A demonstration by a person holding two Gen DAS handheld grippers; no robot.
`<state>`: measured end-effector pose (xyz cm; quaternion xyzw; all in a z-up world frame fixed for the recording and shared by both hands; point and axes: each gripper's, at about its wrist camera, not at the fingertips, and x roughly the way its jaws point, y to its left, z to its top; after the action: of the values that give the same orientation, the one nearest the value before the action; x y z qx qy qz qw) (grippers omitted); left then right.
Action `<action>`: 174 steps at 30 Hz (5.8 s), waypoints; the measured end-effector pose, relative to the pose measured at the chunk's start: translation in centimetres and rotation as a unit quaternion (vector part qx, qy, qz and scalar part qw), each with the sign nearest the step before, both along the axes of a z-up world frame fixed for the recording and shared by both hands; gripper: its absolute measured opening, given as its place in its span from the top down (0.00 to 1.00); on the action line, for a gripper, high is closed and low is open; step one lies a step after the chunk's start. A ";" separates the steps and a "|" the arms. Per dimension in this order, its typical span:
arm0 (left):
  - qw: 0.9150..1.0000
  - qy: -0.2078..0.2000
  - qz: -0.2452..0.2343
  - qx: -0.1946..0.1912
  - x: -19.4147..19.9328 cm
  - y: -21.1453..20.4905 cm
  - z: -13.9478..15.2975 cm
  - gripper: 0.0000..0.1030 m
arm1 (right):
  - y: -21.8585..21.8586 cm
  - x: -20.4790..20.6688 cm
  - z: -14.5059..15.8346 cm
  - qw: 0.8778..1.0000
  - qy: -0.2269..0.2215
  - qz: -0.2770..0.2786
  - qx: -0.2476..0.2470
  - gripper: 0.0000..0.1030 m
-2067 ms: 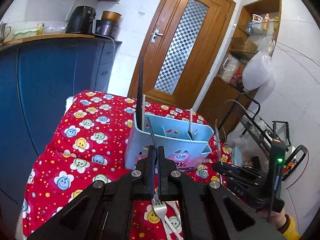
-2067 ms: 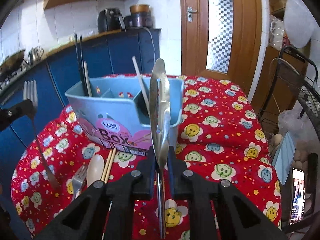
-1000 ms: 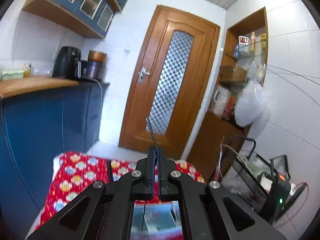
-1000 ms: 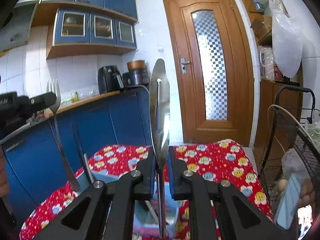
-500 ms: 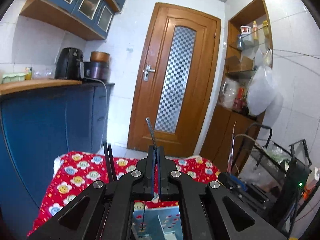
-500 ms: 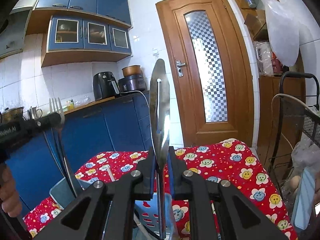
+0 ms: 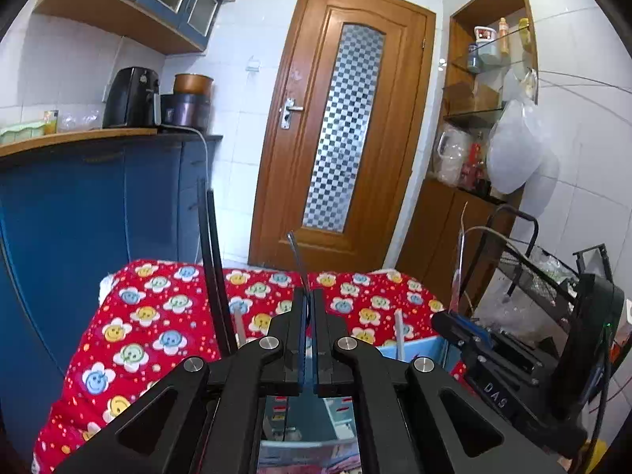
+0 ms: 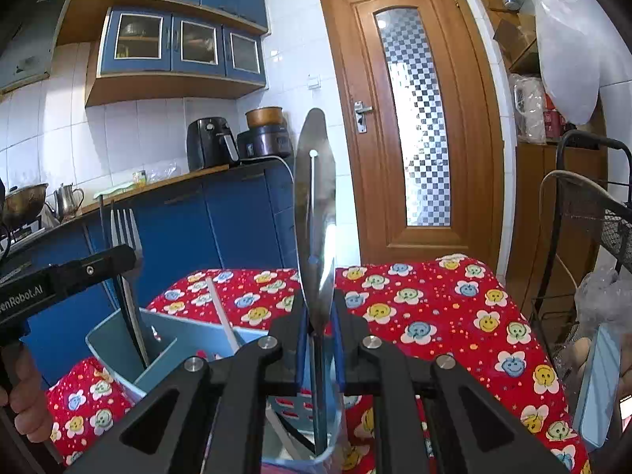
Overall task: Organize utensils
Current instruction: 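Lower the knife and fork into the caddy and open both grippers, then move both tools back over the remaining utensils, then grasp the silver fork with the left gripper while the right gripper grasps a wooden chopstick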
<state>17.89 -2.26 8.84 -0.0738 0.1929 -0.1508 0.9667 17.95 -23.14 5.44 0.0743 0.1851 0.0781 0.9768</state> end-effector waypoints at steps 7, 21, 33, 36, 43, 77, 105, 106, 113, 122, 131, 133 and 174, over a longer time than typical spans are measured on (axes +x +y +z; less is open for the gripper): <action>1.000 0.024 -0.005 -0.004 0.1 0.6 -1.0 0.98 | 0.3 -0.4 0.1 1.000 0.006 0.004 -0.018 0.85; 0.999 0.034 -0.022 -0.004 -2.9 0.8 0.9 0.82 | 0.7 -3.6 2.1 1.000 -0.005 0.020 0.024 0.53; 0.997 0.073 -0.013 0.014 -8.7 2.5 1.9 0.82 | 1.7 -10.1 4.1 0.999 0.023 0.028 0.020 0.53; 0.996 0.085 -0.010 0.015 -10.2 3.1 1.8 0.82 | 2.2 -11.7 4.4 0.999 0.035 0.031 0.017 0.53; 0.993 0.114 -0.009 0.015 -13.0 3.8 0.9 0.82 | 4.0 -15.1 4.0 0.997 0.064 0.043 -0.005 0.53; 0.987 0.160 -0.023 0.012 -15.4 1.8 -1.0 0.82 | 2.4 -18.7 2.5 0.994 0.103 0.040 -0.002 0.53; 0.950 0.300 -0.041 0.080 -12.0 -1.1 -7.7 0.82 | 5.1 -14.1 -2.4 0.965 0.241 0.099 -0.015 0.60; 0.948 0.304 -0.038 0.082 -11.9 -1.1 -8.1 0.82 | 5.3 -13.9 -2.6 0.963 0.249 0.102 -0.018 0.61; 0.943 0.321 -0.041 0.075 -11.2 -1.1 -9.6 0.82 | 7.1 -11.5 -4.6 0.939 0.314 0.135 -0.048 0.72; 0.943 0.322 -0.052 0.058 -10.4 -0.8 -9.7 0.85 | 7.6 -9.1 -5.4 0.918 0.361 0.159 -0.033 0.88; 0.943 0.328 -0.048 0.025 -9.3 -0.1 -9.8 0.96 | 7.8 -7.6 -5.4 0.907 0.387 0.167 -0.015 0.95; 0.947 0.316 -0.034 0.044 -9.5 0.1 -9.5 0.96 | 7.7 -7.6 -5.3 0.907 0.389 0.160 -0.018 0.96; 0.912 0.393 -0.065 0.102 -6.4 1.7 -9.6 0.92 | 7.8 -5.6 -5.0 0.871 0.453 0.175 -0.080 0.85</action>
<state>11.50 -0.56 -0.76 -0.0157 0.5759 -0.1517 0.8031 12.31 -15.35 0.43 -0.0110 0.6227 0.1906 0.7588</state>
